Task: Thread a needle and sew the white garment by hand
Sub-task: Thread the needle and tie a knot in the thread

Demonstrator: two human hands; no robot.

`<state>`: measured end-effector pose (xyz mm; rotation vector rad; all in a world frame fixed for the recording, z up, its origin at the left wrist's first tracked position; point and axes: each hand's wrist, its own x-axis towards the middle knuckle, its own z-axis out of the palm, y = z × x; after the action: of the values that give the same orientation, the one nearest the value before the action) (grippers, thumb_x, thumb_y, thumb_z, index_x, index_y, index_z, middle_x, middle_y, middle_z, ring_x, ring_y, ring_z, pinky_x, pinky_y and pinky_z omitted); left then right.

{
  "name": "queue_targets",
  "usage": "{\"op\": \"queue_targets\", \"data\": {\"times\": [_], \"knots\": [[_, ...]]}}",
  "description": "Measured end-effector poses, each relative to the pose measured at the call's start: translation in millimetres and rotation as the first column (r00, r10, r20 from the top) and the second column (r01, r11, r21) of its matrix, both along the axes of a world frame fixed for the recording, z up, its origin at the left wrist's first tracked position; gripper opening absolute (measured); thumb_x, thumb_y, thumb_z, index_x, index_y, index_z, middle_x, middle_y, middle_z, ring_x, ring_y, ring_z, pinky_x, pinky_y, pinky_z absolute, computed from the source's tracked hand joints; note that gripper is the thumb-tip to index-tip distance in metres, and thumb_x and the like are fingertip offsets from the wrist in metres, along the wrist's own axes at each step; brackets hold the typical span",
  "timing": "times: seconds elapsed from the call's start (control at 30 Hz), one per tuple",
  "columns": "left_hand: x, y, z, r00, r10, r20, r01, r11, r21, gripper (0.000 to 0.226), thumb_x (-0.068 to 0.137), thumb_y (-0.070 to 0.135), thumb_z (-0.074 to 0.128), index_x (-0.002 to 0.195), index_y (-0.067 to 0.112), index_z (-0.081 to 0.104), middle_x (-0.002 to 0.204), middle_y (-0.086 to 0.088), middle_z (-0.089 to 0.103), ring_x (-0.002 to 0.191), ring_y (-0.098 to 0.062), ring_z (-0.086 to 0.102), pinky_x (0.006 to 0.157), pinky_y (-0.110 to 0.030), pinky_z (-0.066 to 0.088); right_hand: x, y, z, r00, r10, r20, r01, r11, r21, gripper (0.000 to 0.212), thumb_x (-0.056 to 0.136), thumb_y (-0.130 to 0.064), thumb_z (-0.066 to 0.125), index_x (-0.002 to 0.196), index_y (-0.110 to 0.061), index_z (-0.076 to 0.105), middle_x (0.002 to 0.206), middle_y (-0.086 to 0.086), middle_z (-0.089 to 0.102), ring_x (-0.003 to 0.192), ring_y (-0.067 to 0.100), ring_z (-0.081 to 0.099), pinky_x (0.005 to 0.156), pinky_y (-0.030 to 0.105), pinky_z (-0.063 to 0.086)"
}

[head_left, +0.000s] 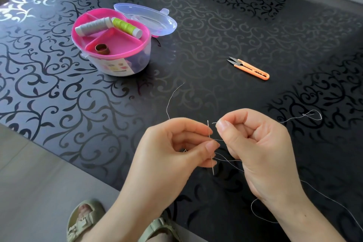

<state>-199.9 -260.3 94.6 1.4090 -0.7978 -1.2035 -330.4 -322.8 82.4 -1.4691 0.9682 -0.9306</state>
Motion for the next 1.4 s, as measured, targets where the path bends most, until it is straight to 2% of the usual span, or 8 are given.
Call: {"op": "queue_targets", "data": {"times": [0.1,0.27,0.5,0.67,0.97,1.23,1.4], "knots": [[-0.6,0.1,0.8,0.999,0.001,-0.04,-0.001,1.0,0.002,0.016,0.062,0.017,0.076,0.077,0.013,0.073,0.072,-0.009,0.073,0.062,-0.025,0.071,0.063,-0.029,0.059,-1.2,1.5,-1.8,0.999,-0.02,-0.044,0.017,0.998,-0.068,0.015,0.075,-0.036,0.062,0.074,-0.021,0.068,0.051,0.015,0.045,0.045,0.014,0.037,0.046,0.016,0.037],[0.3,0.4,2.9,0.999,-0.019,-0.036,0.019,1.0,-0.004,0.015,0.063,0.016,0.076,0.077,0.014,0.073,0.072,-0.008,0.073,0.062,-0.024,0.072,0.063,-0.028,0.059,-2.4,4.5,-2.6,0.993,-0.035,-0.109,0.016,0.985,-0.171,0.012,0.079,-0.034,0.061,0.073,-0.024,0.065,0.053,0.012,0.047,0.045,0.007,0.04,0.05,0.01,0.038],[-0.7,0.7,4.6,1.0,-0.018,-0.017,0.018,1.0,-0.007,0.011,0.068,0.007,0.077,0.077,0.01,0.073,0.068,-0.009,0.073,0.058,-0.023,0.071,0.057,-0.024,0.057,-1.1,6.8,-4.3,0.986,-0.072,-0.147,0.025,0.955,-0.297,0.01,0.082,-0.027,0.06,0.072,-0.025,0.062,0.052,0.01,0.046,0.044,0.01,0.04,0.051,0.009,0.037],[-0.7,0.8,6.2,0.999,-0.014,-0.034,0.014,1.0,-0.005,0.017,0.061,0.017,0.076,0.077,0.01,0.073,0.068,-0.009,0.073,0.057,-0.023,0.07,0.057,-0.023,0.056,-0.3,7.2,-4.7,0.984,-0.09,-0.156,0.03,0.936,-0.351,0.01,0.082,-0.024,0.06,0.073,-0.022,0.062,0.052,0.009,0.047,0.044,0.014,0.042,0.05,0.008,0.037],[-0.5,0.7,5.8,0.999,-0.029,-0.033,0.029,1.0,-0.008,0.022,0.06,0.02,0.076,0.079,0.009,0.073,0.069,-0.009,0.073,0.057,-0.022,0.07,0.056,-0.022,0.055,-0.3,7.8,-3.9,0.983,-0.074,-0.167,0.006,0.925,-0.38,0.01,0.083,-0.02,0.06,0.073,-0.021,0.062,0.052,0.007,0.047,0.043,0.005,0.04,0.05,0.006,0.036],[-0.2,1.1,4.6,0.999,-0.039,-0.008,0.039,0.999,-0.015,0.016,0.066,0.013,0.078,0.081,0.009,0.073,0.069,-0.009,0.073,0.058,-0.021,0.071,0.057,-0.022,0.055,-0.6,7.4,-4.4,0.983,-0.067,-0.172,-0.001,0.93,-0.368,0.009,0.082,-0.023,0.06,0.074,-0.023,0.062,0.051,0.007,0.048,0.044,0.013,0.043,0.05,0.01,0.04],[0.1,1.2,4.9,0.999,-0.035,-0.005,0.035,0.999,-0.021,0.016,0.067,0.012,0.078,0.082,0.008,0.073,0.069,-0.009,0.073,0.058,-0.021,0.071,0.057,-0.022,0.055,-0.5,7.3,-5.1,0.981,-0.071,-0.183,-0.002,0.928,-0.373,0.009,0.082,-0.023,0.06,0.073,-0.022,0.062,0.051,0.007,0.047,0.044,0.013,0.042,0.05,0.009,0.039]]}}
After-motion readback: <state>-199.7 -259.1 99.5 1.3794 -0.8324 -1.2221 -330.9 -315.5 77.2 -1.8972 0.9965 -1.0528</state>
